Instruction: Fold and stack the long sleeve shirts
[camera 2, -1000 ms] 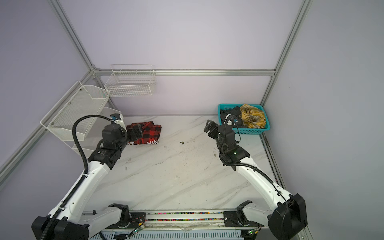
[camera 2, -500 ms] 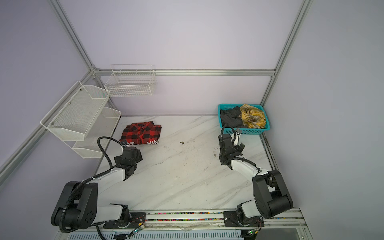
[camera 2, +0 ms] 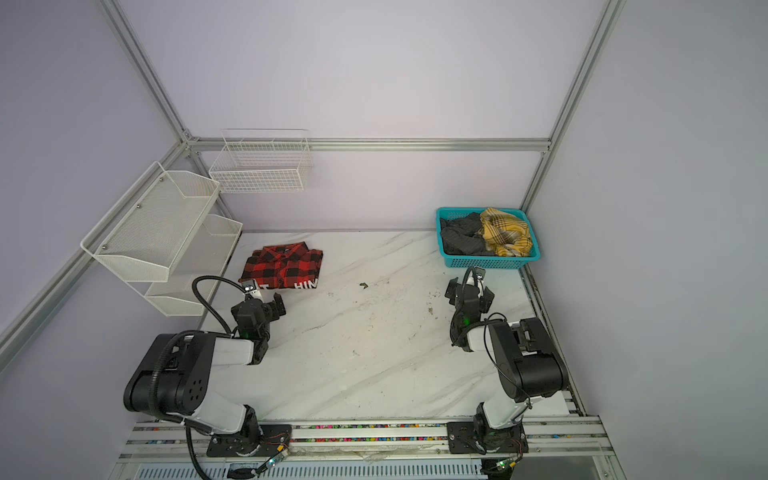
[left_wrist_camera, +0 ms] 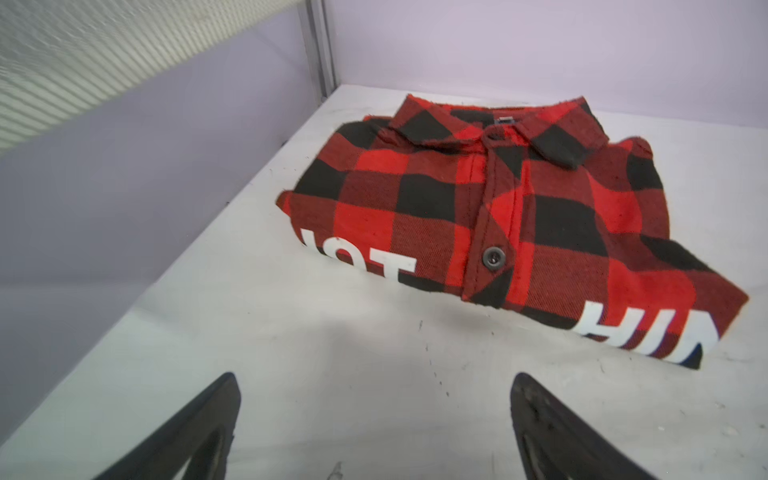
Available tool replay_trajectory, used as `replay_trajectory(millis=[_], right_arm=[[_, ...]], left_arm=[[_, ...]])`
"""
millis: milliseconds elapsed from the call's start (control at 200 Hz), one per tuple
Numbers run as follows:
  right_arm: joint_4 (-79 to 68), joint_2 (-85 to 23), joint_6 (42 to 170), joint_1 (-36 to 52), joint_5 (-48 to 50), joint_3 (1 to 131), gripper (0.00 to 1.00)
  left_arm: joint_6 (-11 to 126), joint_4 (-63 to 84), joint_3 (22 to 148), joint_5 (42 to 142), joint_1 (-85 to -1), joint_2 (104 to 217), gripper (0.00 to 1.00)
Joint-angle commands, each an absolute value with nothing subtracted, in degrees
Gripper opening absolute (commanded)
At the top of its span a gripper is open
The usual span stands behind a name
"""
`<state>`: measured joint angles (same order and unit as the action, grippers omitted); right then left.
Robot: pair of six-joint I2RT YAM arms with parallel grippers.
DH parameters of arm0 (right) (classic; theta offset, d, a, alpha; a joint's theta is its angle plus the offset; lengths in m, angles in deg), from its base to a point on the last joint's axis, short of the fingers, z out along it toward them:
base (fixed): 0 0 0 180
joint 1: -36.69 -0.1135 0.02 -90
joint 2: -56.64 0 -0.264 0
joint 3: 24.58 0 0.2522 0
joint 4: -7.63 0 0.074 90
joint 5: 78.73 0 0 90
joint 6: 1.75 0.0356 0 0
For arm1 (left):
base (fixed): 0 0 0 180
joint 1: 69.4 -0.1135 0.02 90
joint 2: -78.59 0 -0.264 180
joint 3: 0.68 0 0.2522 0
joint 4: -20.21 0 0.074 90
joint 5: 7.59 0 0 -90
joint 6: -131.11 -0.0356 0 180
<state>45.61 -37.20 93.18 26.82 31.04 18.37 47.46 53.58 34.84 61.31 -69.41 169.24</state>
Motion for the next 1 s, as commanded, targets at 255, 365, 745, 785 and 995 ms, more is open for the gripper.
replay_trajectory(millis=[255, 365, 745, 785, 995], right_arm=[[69.9, -45.6, 86.2, 33.3, 16.0, 16.0, 0.97], [69.7, -45.6, 86.1, 33.3, 16.2, 16.1, 0.97], [69.4, -45.2, 85.4, 32.9, 16.2, 16.0, 0.97], [69.4, -45.2, 85.3, 32.9, 16.2, 16.1, 0.97], [69.4, -45.2, 85.4, 32.9, 16.2, 16.1, 0.97]], left_arm=[[45.0, 62.4, 33.7, 63.3, -69.4, 168.4, 1.00], [44.5, 62.3, 33.8, 63.3, -69.2, 168.4, 1.00], [44.3, 62.4, 33.8, 63.0, -69.0, 168.4, 1.00], [44.2, 62.4, 33.8, 63.0, -69.0, 168.4, 1.00], [44.3, 62.4, 33.8, 63.0, -68.9, 168.5, 1.00]])
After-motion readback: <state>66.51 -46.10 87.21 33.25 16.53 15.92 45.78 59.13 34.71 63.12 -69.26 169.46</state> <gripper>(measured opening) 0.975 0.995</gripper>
